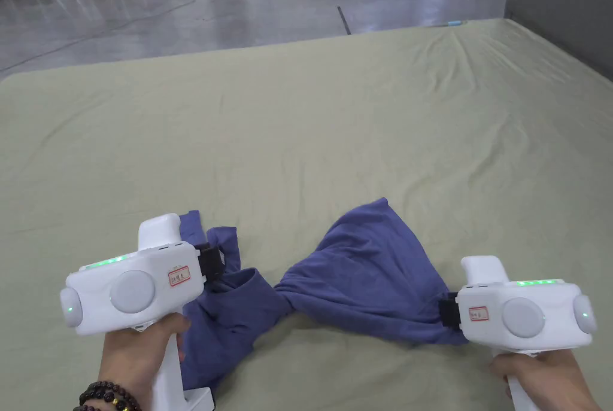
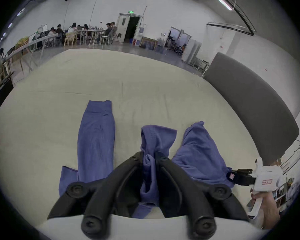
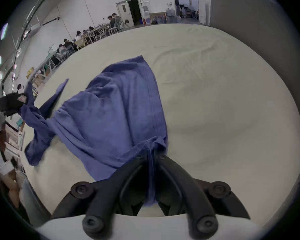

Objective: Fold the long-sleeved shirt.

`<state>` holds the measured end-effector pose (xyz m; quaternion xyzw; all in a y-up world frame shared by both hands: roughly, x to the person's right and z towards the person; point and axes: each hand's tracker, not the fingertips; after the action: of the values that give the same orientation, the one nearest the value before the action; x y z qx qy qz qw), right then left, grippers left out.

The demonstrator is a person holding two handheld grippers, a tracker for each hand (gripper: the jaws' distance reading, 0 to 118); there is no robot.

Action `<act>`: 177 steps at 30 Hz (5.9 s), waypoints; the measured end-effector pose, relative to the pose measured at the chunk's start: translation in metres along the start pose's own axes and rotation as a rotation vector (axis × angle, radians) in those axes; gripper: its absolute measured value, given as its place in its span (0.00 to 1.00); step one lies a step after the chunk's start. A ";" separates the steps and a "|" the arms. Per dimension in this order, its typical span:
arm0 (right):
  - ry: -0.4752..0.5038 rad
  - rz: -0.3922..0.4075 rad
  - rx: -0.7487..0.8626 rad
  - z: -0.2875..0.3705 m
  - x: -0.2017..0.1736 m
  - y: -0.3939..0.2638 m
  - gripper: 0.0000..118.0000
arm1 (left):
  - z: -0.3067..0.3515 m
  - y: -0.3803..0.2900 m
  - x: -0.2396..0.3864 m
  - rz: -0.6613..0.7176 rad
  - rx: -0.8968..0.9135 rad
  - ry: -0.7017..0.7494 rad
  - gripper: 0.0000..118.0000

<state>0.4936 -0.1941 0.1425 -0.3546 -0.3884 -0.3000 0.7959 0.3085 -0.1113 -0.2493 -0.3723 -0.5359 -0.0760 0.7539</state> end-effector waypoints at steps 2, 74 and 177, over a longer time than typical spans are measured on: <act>0.007 0.004 0.062 0.019 -0.002 0.008 0.07 | 0.015 0.007 -0.001 -0.005 0.035 -0.014 0.09; 0.018 0.018 0.345 0.012 -0.031 0.267 0.07 | 0.005 0.136 -0.068 0.058 0.429 0.041 0.09; -0.066 0.154 0.461 0.187 -0.048 0.152 0.06 | 0.224 0.157 -0.035 -0.073 0.626 0.109 0.00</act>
<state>0.5075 0.0509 0.1353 -0.2019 -0.4443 -0.1300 0.8631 0.2066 0.1345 -0.3221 -0.0984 -0.5052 0.0458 0.8562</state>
